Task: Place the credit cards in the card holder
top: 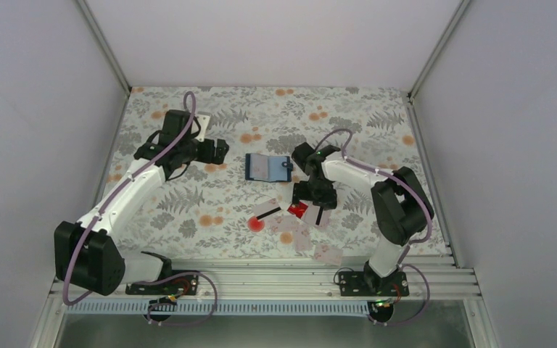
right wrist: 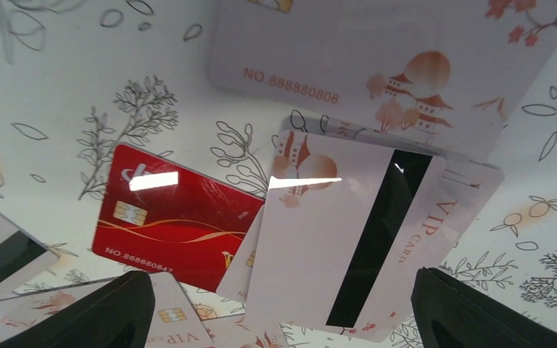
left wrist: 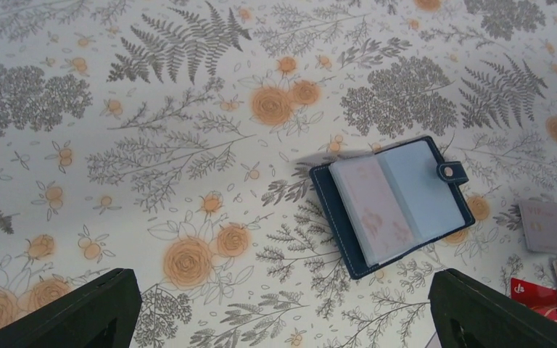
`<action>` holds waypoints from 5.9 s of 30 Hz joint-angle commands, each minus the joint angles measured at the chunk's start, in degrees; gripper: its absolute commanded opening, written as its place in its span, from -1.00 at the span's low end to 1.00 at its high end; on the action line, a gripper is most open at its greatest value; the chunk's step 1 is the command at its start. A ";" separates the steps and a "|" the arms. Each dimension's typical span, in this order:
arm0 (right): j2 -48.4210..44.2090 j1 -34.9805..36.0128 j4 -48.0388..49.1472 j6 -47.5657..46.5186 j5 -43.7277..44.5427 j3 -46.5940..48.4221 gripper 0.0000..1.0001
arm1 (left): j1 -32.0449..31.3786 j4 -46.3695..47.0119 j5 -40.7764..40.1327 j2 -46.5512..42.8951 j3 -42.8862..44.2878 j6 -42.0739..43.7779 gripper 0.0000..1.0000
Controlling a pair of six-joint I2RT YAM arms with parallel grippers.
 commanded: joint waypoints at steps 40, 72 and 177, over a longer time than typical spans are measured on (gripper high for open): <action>6.84 -0.72 6.26 -1.60 1.87 -7.20 0.10 | 0.24 2.29 0.71 -0.36 -2.07 -0.50 0.99; 1.82 -0.46 1.11 -3.05 1.82 -0.68 0.65 | 0.18 4.59 7.71 -0.48 -3.56 -0.51 0.97; -4.49 11.72 -0.48 -0.95 -2.30 -11.93 0.11 | 0.09 5.63 11.34 1.73 -3.12 -0.45 0.93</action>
